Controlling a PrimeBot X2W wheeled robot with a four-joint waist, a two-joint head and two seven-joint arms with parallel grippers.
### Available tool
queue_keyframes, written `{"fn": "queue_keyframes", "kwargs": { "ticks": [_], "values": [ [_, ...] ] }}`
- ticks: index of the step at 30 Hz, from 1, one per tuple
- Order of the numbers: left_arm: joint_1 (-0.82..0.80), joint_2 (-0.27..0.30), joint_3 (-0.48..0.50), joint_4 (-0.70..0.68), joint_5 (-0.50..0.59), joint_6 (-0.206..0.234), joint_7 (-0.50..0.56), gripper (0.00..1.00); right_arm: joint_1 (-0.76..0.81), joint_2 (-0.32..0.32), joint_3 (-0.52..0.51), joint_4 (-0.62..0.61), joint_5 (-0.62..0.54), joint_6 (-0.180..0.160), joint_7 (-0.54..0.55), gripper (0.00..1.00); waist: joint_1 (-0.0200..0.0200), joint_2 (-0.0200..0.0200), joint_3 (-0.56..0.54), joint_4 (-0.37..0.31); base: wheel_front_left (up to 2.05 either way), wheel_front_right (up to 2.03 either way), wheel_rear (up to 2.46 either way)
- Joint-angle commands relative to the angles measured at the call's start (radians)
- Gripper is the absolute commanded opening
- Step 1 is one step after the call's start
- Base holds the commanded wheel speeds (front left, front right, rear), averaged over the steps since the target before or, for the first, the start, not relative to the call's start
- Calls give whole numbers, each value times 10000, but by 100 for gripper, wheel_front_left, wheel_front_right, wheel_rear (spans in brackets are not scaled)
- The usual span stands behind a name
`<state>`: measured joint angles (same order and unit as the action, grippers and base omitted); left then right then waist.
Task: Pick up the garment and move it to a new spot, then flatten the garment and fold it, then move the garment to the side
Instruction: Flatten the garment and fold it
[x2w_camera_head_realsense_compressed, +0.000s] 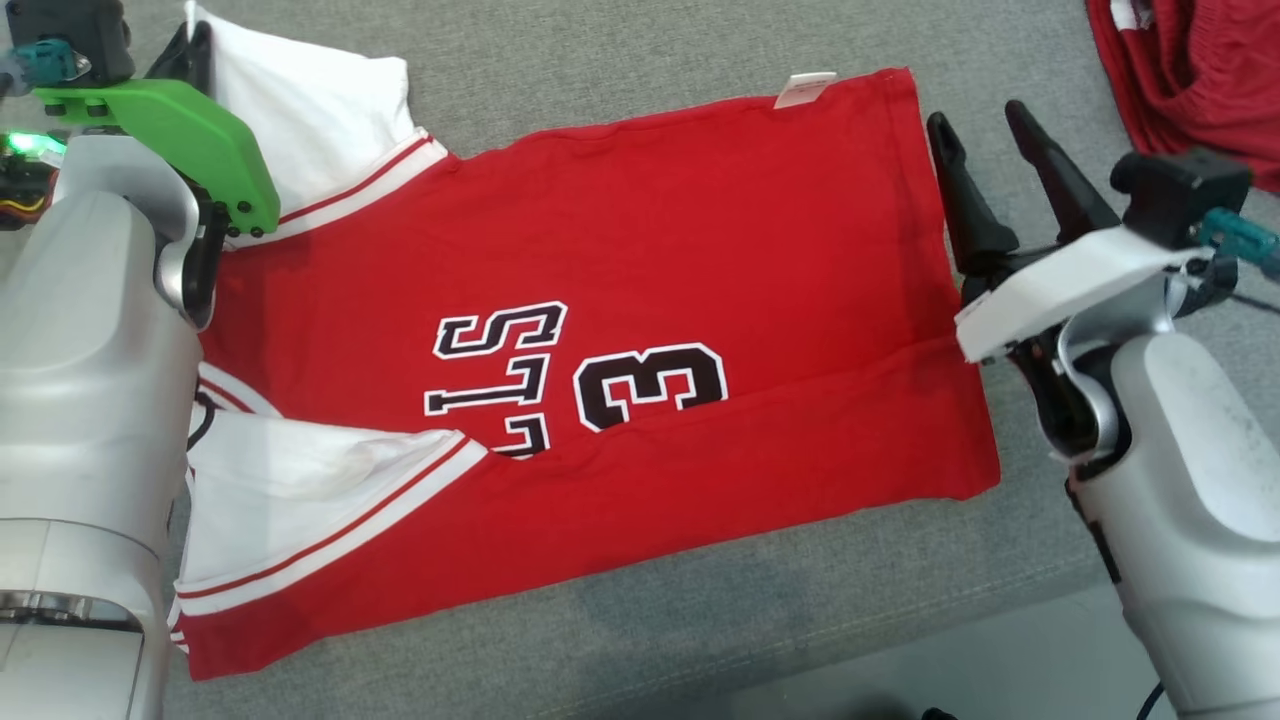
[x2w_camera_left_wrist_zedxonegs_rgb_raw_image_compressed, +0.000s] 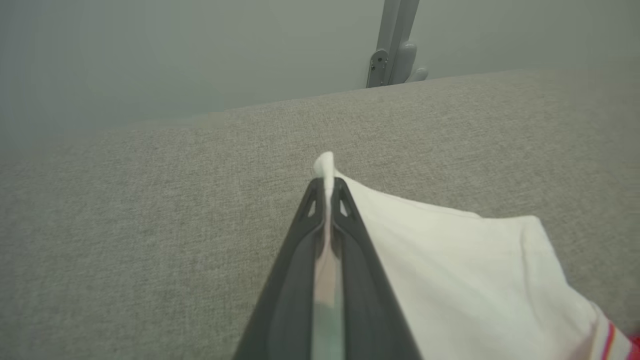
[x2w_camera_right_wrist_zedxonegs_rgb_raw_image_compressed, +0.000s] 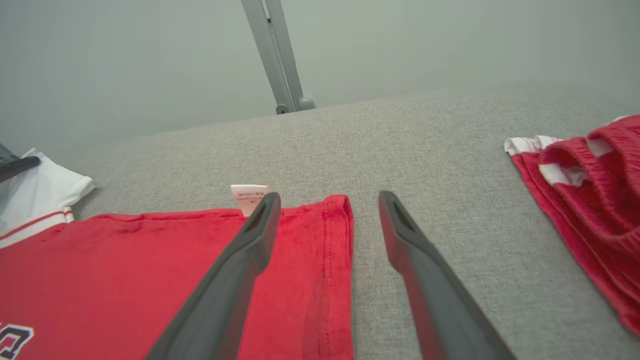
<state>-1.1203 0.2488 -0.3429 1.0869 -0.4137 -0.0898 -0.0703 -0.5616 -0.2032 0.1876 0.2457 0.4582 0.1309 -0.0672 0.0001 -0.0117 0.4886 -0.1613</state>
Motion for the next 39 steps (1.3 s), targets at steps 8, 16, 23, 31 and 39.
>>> {"fn": "queue_keyframes", "kwargs": {
  "ticks": [8, 16, 23, 31, 39],
  "values": [
    [340, -333, -98, -369, -288, -226, -549, 0, -2142, -1132, 1098, 2283, -80, -6, 1640, 100, -1, 117, 56, 788, 0, 0, 0],
    [645, -600, -240, -439, -458, -271, -802, 0, -3258, -1602, 2165, 4059, 524, -6, 2259, 100, -1, 117, -37, 1218, 0, 0, 0],
    [744, -612, -330, -420, -552, -294, -831, 0, -3738, -1777, 2919, 4796, 1127, -7, 2470, 53, -1, 117, -151, 1293, 0, 0, 0],
    [686, -552, -389, -460, -643, -301, -853, 0, -4374, -1776, 3479, 5755, 1372, -7, 2151, 15, -1, 117, -156, 1351, 0, 0, 0],
    [1225, -498, -235, -865, -1029, -349, -1356, 0, -4442, -1757, 3748, 6370, 1700, -12, 1019, 0, -1, 117, -416, 1387, 0, 0, 0]
  ]
}}
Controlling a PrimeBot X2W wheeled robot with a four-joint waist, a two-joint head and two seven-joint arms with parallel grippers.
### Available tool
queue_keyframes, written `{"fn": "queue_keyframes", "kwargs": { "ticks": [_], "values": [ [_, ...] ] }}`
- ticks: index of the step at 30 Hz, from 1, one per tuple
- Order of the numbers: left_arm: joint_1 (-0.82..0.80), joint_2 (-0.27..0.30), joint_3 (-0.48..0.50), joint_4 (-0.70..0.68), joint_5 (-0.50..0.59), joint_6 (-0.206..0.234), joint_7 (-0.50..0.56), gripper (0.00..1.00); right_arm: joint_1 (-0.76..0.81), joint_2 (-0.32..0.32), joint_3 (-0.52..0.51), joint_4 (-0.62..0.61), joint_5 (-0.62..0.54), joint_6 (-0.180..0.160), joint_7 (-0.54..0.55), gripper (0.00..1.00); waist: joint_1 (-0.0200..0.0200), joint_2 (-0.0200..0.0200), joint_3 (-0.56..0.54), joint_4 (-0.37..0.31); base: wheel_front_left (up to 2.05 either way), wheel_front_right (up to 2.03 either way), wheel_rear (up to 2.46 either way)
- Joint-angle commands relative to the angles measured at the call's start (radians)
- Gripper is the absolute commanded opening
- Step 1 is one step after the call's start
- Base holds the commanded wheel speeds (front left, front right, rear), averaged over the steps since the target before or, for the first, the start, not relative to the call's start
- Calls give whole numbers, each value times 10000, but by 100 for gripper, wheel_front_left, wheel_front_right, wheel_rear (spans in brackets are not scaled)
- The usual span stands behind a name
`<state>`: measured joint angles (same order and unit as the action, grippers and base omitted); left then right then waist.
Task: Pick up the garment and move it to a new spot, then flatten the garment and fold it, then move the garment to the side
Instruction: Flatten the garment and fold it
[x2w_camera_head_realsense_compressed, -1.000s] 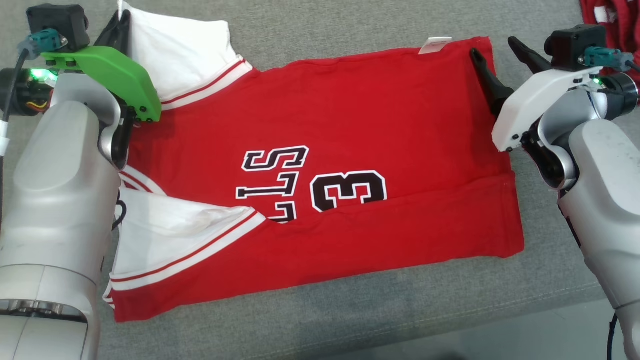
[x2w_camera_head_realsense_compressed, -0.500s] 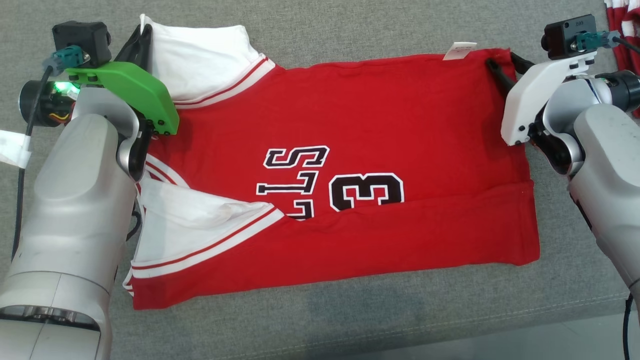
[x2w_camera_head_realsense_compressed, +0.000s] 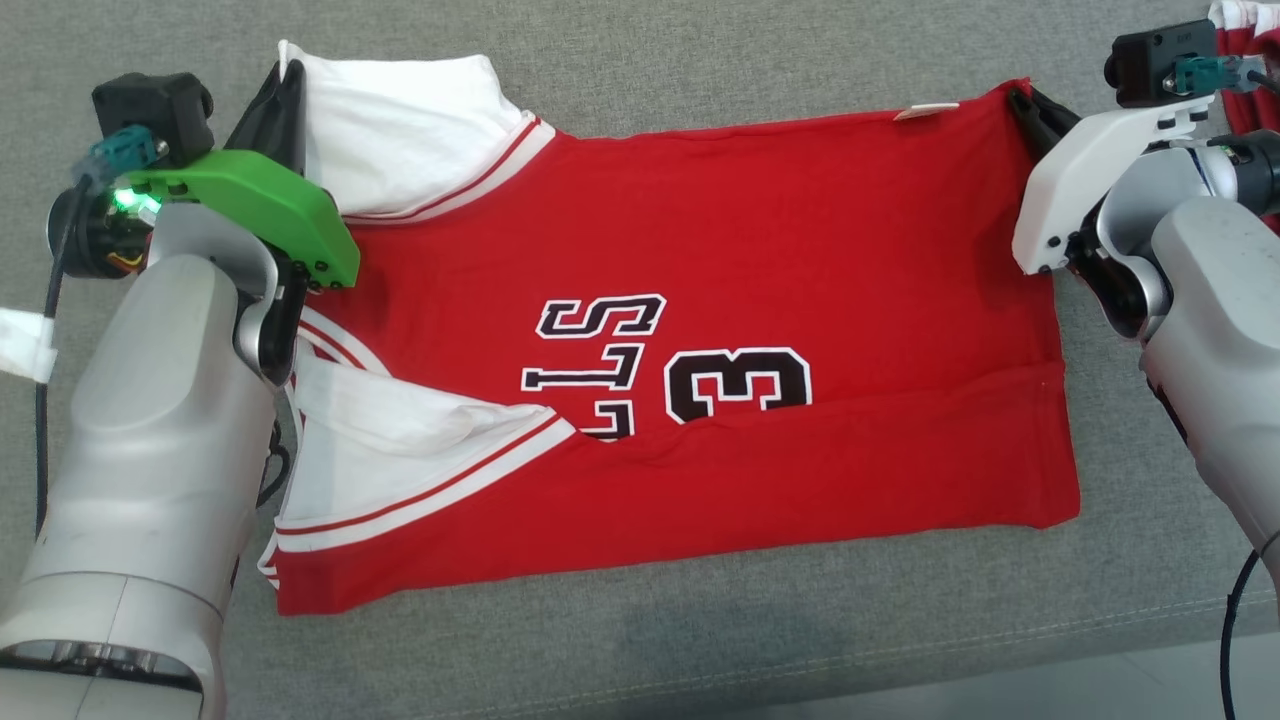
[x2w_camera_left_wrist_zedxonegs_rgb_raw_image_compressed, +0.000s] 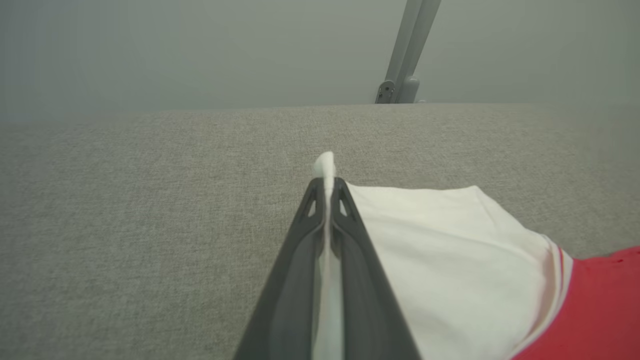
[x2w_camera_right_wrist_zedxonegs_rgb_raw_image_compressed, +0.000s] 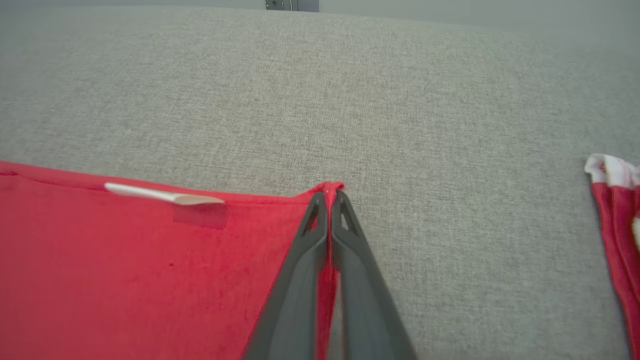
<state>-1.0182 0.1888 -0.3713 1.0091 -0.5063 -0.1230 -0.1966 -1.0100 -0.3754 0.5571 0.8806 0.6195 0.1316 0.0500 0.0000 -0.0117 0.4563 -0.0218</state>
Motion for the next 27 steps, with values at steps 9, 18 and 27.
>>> {"fn": "queue_keyframes", "kwargs": {
  "ticks": [9, 18, 27],
  "values": [
    [1886, 424, 295, -1819, -483, -63, -584, 0, 1027, -448, 535, -783, 972, -18, -1393, 0, 0, 117, -728, 62, 0, 0, 0],
    [5152, 908, 709, -5417, -739, 733, -618, 0, 3089, -964, 675, -2432, 1752, -18, -2427, 0, 0, 117, -1874, 33, 0, 0, 0],
    [8560, 1137, 914, -8645, -1179, 1911, 68, 0, 5230, -1025, 30, -3696, 1697, -18, -2446, 0, 0, 117, -2560, -209, 0, 0, 0]
  ]
}}
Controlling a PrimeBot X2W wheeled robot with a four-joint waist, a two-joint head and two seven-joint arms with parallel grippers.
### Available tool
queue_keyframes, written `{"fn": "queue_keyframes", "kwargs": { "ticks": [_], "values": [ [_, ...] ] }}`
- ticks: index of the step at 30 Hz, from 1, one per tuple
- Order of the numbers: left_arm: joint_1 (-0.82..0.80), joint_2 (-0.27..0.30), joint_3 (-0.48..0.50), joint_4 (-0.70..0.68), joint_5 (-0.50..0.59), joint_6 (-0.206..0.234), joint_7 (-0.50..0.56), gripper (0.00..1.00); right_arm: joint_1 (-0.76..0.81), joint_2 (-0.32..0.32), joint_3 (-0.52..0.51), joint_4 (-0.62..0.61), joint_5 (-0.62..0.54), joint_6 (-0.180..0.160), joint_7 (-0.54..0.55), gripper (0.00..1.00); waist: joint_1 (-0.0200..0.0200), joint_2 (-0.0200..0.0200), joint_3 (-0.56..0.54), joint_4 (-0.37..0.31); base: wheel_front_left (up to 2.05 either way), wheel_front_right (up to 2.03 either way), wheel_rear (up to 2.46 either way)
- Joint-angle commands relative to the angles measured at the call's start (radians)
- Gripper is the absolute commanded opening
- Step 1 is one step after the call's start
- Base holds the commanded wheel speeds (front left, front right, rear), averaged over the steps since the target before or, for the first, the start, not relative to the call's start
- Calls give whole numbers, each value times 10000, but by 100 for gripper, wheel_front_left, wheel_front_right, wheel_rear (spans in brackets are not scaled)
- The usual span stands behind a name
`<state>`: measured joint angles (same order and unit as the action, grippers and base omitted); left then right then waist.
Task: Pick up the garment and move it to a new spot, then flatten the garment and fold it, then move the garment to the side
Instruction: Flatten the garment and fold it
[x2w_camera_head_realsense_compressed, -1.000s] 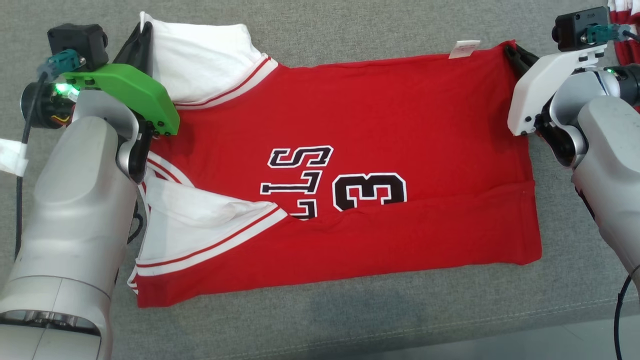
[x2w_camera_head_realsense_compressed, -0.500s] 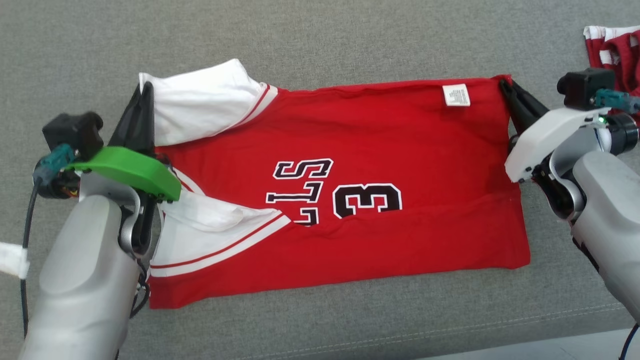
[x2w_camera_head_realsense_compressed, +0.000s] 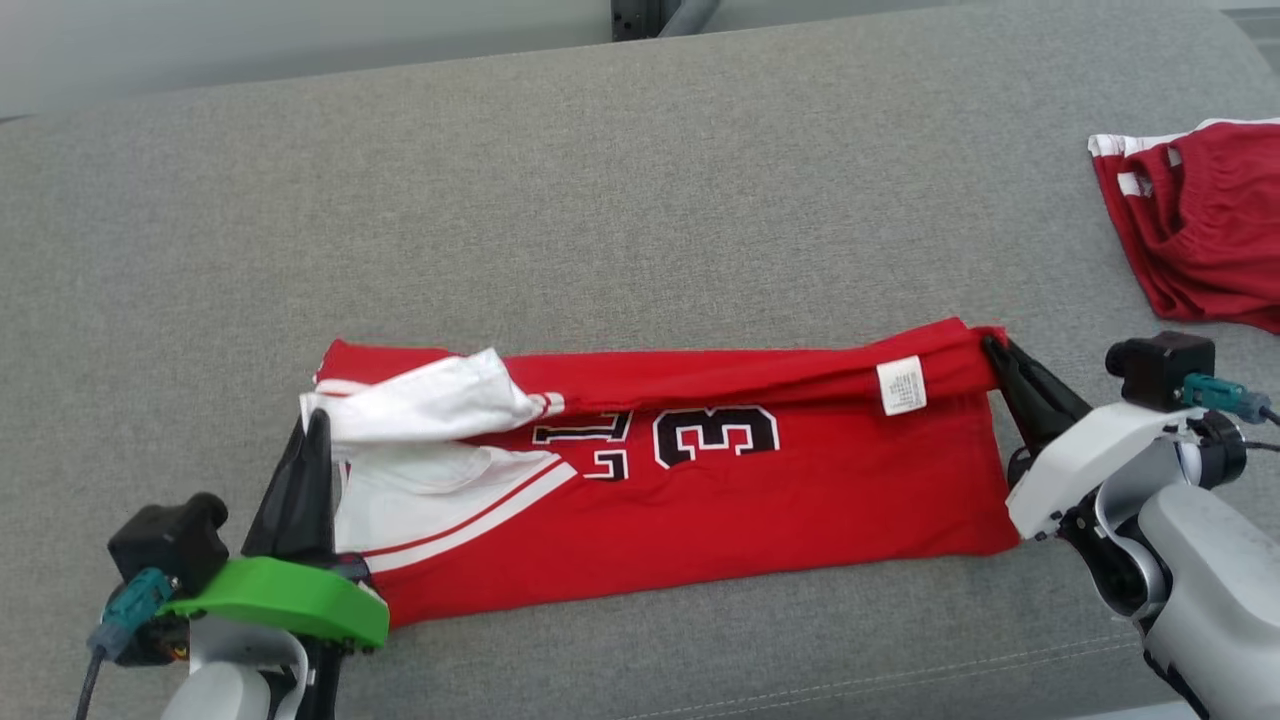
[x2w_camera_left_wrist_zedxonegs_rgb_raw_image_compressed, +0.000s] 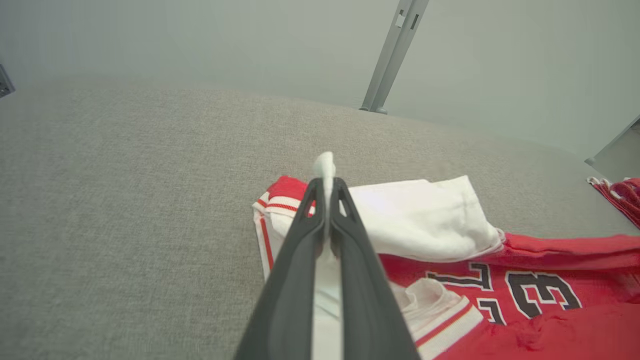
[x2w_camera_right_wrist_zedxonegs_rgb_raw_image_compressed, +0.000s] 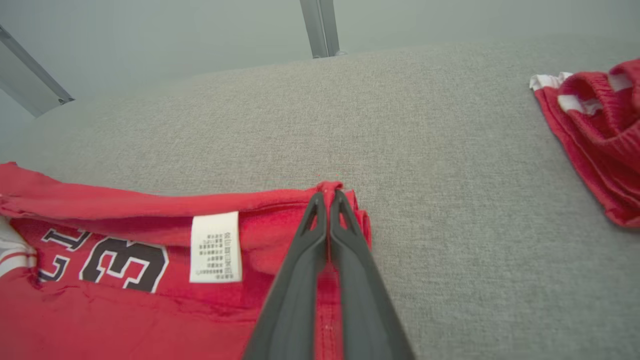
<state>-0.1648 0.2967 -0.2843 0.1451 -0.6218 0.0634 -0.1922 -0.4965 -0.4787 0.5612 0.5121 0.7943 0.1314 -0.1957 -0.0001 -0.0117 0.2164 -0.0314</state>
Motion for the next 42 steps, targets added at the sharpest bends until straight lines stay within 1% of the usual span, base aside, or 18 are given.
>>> {"fn": "queue_keyframes", "kwargs": {
  "ticks": [1, 2, 4, 7, 14, 15, 16, 17, 18, 19, 26, 34, 42],
  "values": [
    [275, 38, 35, -137, -80, 120, 73, 0, 253, 49, -92, -73, -95, -16, 58, 0, 1, 117, -196, -137, 0, 0, 0],
    [649, -27, -27, -314, -141, 225, 150, 0, 501, 144, -289, -168, -167, -16, 143, 0, 1, 117, -227, -171, 0, 0, 0],
    [853, -130, -88, -333, -240, 247, 185, 0, 699, 274, -439, -211, -250, -16, 234, 0, 1, 117, -253, -188, 0, 0, 0],
    [950, -126, -204, -155, -122, 290, 146, 0, 875, 445, -598, -212, -429, -16, 317, 0, 1, 117, -261, -203, 0, 0, 0],
    [1125, -234, -199, 90, -286, 253, 11, 0, 1281, 765, -950, -306, -756, -16, 276, 0, 1, 117, -293, -177, 0, 0, 0],
    [1164, -232, -197, 117, -304, 244, -21, 13, 1365, 797, -1016, -311, -808, -16, 246, 7, 1, 117, -313, -176, 0, 0, 0],
    [1204, -265, -176, 137, -364, 249, -57, 37, 1450, 833, -1107, -303, -856, -16, 200, 25, 1, 117, -336, -172, 0, 0, 0],
    [1246, -282, -157, 144, -379, 263, -62, 71, 1543, 874, -1178, -304, -917, -16, 164, 54, 1, 117, -360, -167, 0, 0, 0],
    [1300, -288, -138, 143, -398, 279, -116, 100, 1646, 920, -1258, -306, -968, -16, 127, 87, 1, 117, -385, -164, 0, 0, 0],
    [1374, -319, -106, 131, -450, 298, -145, 100, 1750, 970, -1356, -319, -1002, -16, 76, 100, 1, 117, -411, -161, 0, 0, 0],
    [1810, -411, -59, -102, -480, 367, -299, 100, 2448, 1231, -1907, -511, -1242, -15, -95, 100, 1, 117, -591, -192, 0, 0, 0],
    [2418, -399, 8, -560, -489, 545, -403, 100, 3304, 1432, -2680, -850, -1611, -15, -2, 100, 1, 117, -930, -272, 0, 0, 0],
    [2240, -236, 18, -942, -232, 690, -467, 100, 3802, 1650, -3304, -1348, -2065, -15, 291, 100, 1, 117, -1335, -368, 0, 0, 0]
  ]
}}
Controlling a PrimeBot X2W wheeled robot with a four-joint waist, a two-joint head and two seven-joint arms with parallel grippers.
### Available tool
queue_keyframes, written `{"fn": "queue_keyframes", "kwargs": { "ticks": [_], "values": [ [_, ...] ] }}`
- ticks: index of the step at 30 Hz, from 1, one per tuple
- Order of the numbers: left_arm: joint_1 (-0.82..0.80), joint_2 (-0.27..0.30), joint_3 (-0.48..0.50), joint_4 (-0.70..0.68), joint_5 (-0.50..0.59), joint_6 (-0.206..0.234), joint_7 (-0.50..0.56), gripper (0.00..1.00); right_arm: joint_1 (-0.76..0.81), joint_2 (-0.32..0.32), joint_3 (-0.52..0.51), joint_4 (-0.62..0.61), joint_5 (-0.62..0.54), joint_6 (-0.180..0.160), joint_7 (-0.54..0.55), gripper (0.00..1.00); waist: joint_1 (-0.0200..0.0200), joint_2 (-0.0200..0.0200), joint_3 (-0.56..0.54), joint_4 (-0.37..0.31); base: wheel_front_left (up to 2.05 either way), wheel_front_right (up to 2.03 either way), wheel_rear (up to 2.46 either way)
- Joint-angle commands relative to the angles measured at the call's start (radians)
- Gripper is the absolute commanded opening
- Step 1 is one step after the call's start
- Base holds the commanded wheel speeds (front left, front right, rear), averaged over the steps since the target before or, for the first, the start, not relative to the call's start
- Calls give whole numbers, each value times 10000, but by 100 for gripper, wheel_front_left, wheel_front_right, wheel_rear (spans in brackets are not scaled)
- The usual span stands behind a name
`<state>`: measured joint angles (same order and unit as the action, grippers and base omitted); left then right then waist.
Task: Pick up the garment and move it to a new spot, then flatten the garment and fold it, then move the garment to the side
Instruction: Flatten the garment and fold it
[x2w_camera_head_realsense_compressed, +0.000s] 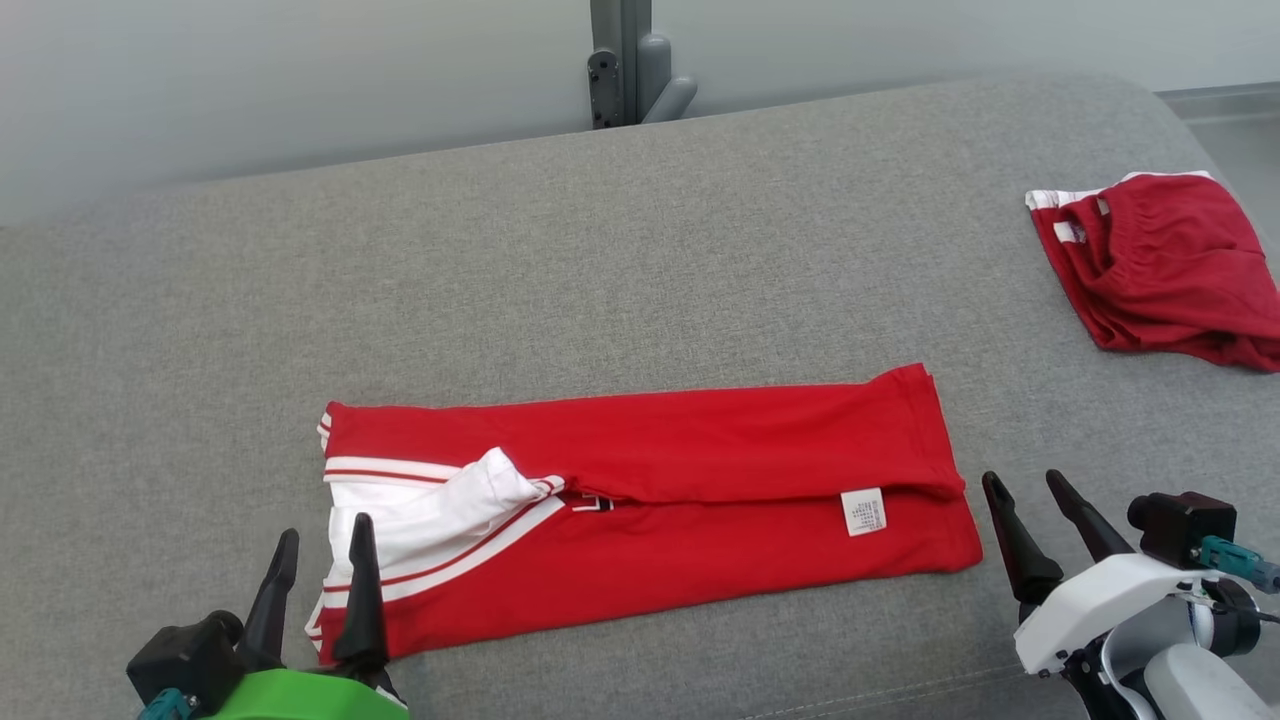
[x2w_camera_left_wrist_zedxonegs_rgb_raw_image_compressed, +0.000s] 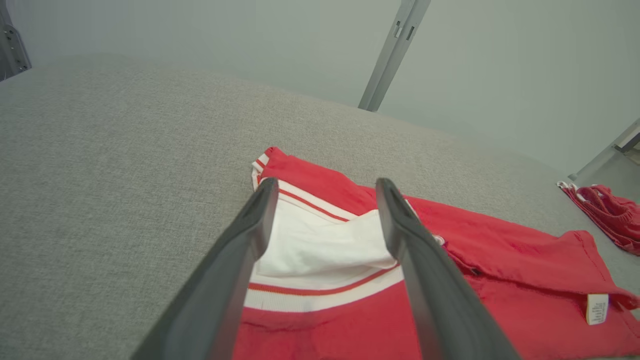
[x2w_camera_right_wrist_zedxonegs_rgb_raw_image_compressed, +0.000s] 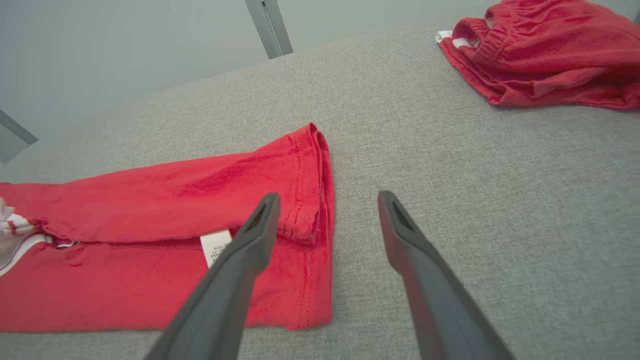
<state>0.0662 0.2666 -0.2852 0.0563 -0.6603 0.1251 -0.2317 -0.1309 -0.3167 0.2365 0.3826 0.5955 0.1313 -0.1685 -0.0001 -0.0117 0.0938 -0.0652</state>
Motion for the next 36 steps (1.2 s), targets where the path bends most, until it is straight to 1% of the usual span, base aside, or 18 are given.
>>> {"fn": "queue_keyframes", "kwargs": {
  "ticks": [1, 8, 12, 15, 19, 22, 23, 26, 31, 36],
  "values": [
    [-122, 65, 30, -94, 182, 82, -73, 100, 191, 68, -134, -134, -154, -13, 51, 100, 1, 117, -166, -34, 0, 0, 0],
    [-343, -73, 31, -239, 430, 206, -189, 100, 408, 371, -656, -556, -675, -13, 160, 100, 1, 117, -541, -12, 0, 0, 0],
    [-377, -195, 40, -216, 541, 241, -254, 100, 238, 593, -870, -466, -986, -13, 317, 100, 1, 117, -665, 56, 0, 0, 0],
    [-409, -277, 21, -221, 621, 237, -266, 100, -34, 721, -844, -198, -1099, -13, 444, 100, 1, 117, -722, 169, 0, 0, 0],
    [-430, -326, -6, -257, 731, 212, -281, 100, -489, 699, -809, 596, -1273, -13, 574, 100, 1, 117, -755, 410, 0, 0, 0],
    [-426, -353, -21, -309, 786, 215, -297, 100, -875, 691, -798, 1447, -1356, -13, 695, 100, 1, 117, -748, 635, 0, 0, 0],
    [-426, -353, -21, -309, 786, 215, -297, 100, -875, 691, -798, 1447, -1356, -13, 695, 100, 1, 117, -748, 635, 0, 0, 0],
    [-414, -367, -10, -361, 779, 222, -303, 100, -1221, 692, -722, 2340, -1317, -13, 798, 100, 1, 117, -716, 861, 0, 0, 0],
    [-424, -346, 36, -447, 796, 216, -315, 100, -1696, 744, -635, 3685, -1053, -13, 801, 100, 1, 117, -620, 1178, 0, 0, 0],
    [-448, -309, 76, -492, 797, 241, -321, 100, -2059, 886, -412, 4671, -777, -13, 704, 100, 1, 117, -520, 1373, 0, 0, 0]
  ]
}}
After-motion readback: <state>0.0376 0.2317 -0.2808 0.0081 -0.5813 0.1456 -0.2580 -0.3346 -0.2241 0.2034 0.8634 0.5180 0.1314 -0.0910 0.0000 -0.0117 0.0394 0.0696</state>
